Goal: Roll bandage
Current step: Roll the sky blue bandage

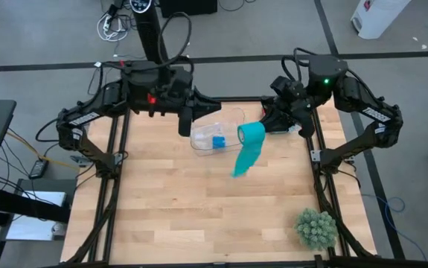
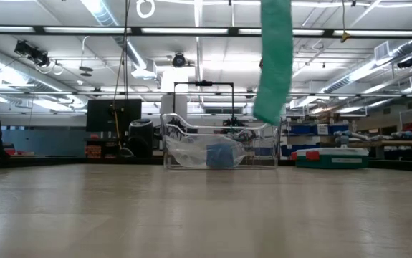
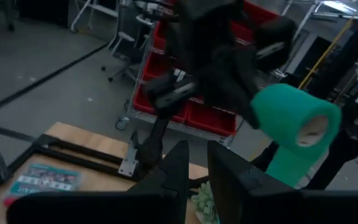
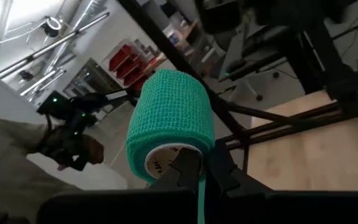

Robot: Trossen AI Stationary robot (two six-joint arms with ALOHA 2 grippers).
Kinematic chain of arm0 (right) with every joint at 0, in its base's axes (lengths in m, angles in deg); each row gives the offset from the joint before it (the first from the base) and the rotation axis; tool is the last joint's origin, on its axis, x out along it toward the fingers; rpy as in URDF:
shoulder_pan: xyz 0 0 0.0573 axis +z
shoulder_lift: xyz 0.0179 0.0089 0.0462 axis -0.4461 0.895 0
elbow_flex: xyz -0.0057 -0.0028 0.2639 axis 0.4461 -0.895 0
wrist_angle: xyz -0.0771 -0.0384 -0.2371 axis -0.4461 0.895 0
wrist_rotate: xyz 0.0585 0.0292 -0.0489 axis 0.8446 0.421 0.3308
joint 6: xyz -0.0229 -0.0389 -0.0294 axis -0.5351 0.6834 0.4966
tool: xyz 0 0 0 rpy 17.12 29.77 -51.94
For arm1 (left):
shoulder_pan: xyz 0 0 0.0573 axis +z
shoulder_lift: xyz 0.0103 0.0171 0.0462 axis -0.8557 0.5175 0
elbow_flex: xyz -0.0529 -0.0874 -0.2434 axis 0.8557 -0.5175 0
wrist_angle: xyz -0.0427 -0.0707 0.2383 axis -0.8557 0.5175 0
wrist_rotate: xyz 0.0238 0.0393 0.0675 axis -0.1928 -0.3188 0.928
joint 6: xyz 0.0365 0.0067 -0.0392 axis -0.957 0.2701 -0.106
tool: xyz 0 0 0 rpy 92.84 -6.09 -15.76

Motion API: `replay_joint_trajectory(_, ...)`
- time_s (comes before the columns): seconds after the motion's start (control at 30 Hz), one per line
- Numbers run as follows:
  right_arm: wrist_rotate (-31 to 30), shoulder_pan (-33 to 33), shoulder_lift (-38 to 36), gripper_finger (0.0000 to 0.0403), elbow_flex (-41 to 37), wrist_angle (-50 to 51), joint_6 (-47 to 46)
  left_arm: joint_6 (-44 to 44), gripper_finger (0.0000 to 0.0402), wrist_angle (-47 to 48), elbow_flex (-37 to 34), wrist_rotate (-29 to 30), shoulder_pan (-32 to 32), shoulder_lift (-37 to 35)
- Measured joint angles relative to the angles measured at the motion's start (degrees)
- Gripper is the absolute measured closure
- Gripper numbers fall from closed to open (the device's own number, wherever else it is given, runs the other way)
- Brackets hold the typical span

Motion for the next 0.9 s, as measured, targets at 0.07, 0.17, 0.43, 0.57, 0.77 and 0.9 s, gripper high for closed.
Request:
replay_joint_trajectory(0.07, -0.2, -0.5, 0.6, 0.0403, 0.0, 0.1, 0.0, -0.3, 0.0335, 0.1, 0.0, 0.5, -0.7, 0.0)
replay_joint_trajectory(0.17, -0.3, -1.2, 2.2, 0.0403, 0.0, 1.3, 0.3, -1.3, 0.0335, 0.6, 0.0, 0.6, -1.7, 0.2)
replay_joint_trajectory(0.43, -0.8, -3.9, 4.4, 0.0403, 0.0, 4.8, 3.4, -4.7, 0.0323, 5.4, 0.0, 5.4, -3.8, 0.7)
replay_joint_trajectory(0.57, -1.0, -5.5, 4.6, 0.0403, 0.0, 5.1, 3.9, -6.1, 0.0291, 6.6, 0.0, 7.7, -4.7, 0.7)
replay_joint_trajectory(0.77, -1.1, -6.3, 4.6, 0.0403, 0.0, 4.9, 4.0, -7.0, 0.0239, 8.2, 0.0, 8.5, -4.7, 1.1)
replay_joint_trajectory(0.9, -1.1, -6.3, 4.6, 0.0403, 0.0, 4.7, 4.0, -7.9, 0.0223, 7.8, 0.0, 9.3, -4.7, 1.0)
